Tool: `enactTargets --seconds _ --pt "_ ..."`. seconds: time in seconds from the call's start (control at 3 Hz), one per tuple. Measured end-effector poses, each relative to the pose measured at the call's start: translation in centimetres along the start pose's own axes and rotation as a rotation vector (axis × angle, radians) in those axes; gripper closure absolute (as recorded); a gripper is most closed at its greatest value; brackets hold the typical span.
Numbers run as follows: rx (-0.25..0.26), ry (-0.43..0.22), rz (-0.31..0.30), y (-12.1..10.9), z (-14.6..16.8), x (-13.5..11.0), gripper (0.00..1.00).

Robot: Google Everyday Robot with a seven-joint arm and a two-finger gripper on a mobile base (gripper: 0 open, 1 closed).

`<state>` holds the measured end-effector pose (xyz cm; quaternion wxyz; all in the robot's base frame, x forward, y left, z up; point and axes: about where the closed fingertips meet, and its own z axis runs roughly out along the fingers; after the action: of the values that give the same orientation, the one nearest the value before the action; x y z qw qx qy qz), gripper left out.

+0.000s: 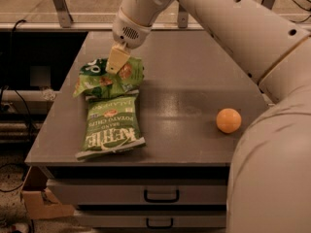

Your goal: Move green rice chip bag near green jalapeno chip bag

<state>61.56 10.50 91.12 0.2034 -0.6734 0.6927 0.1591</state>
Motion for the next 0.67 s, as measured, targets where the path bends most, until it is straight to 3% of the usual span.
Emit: enactTargets --seconds 0.33,0.67 --pt "-0.003 0.0 -0.001 0.01 0.23 -0.07 0.06" --pt "-0.004 0.0 -0.002 0.02 0.4 -0.12 0.0"
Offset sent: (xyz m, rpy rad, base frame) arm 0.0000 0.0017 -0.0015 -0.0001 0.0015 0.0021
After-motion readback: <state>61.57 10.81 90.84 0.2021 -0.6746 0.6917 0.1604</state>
